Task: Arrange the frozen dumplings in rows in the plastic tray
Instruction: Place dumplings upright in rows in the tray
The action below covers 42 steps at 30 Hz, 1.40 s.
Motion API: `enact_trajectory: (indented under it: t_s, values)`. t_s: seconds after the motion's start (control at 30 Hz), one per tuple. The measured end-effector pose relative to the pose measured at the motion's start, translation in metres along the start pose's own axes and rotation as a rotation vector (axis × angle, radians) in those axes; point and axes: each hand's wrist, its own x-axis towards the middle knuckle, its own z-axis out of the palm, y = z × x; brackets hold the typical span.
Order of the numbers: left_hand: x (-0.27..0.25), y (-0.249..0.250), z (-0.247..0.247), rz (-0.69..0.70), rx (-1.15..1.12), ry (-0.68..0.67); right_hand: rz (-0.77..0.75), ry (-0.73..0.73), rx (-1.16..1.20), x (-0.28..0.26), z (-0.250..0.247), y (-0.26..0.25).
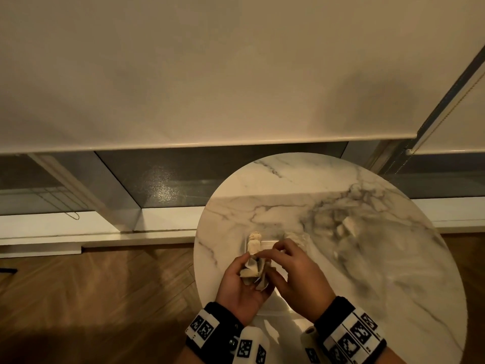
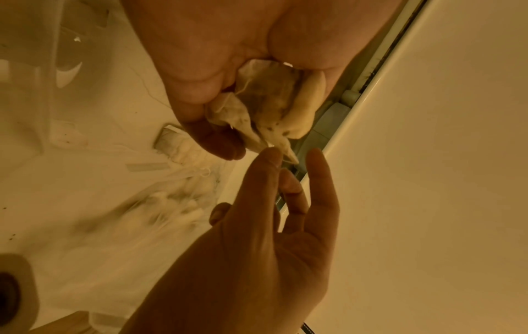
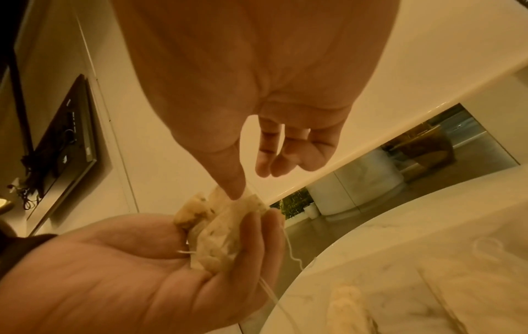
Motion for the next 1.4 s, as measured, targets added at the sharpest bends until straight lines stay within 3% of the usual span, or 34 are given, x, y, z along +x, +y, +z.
enact_trajectory:
  t_s: [0.23, 0.4, 0.53, 0.63, 0.77, 1.13, 1.23, 1.4]
  values:
    - [-0.001, 0.005, 0.003, -0.012, -0.026, 0.032, -0.069, 0.009, -0.016, 0.003, -0.012, -0.002]
    - [-0.006, 0.011, 0.004, -0.029, -0.047, 0.010, -0.070, 0.023, 0.214, 0.008, -0.029, -0.018]
    - [-0.005, 0.015, 0.004, -0.025, -0.020, 0.045, 0.112, 0.032, 0.635, 0.013, -0.037, -0.030]
    - [-0.002, 0.017, -0.001, -0.041, -0.049, 0.047, 0.331, 0.074, 0.975, 0.017, -0.038, -0.030]
    - [-0.001, 0.018, -0.005, -0.059, -0.119, 0.041, 0.575, 0.091, 1.189, 0.016, -0.037, -0.023]
    - [0.004, 0.028, -0.027, -0.043, -0.178, 0.130, 0.666, 0.180, 0.871, 0.018, -0.027, 0.026]
    - [0.007, 0.030, -0.035, -0.027, -0.192, 0.174, 0.712, 0.047, 0.734, 0.021, -0.002, 0.049]
    - [0.008, 0.029, -0.038, 0.004, -0.184, 0.235, 0.738, -0.362, 0.538, 0.035, 0.052, 0.067]
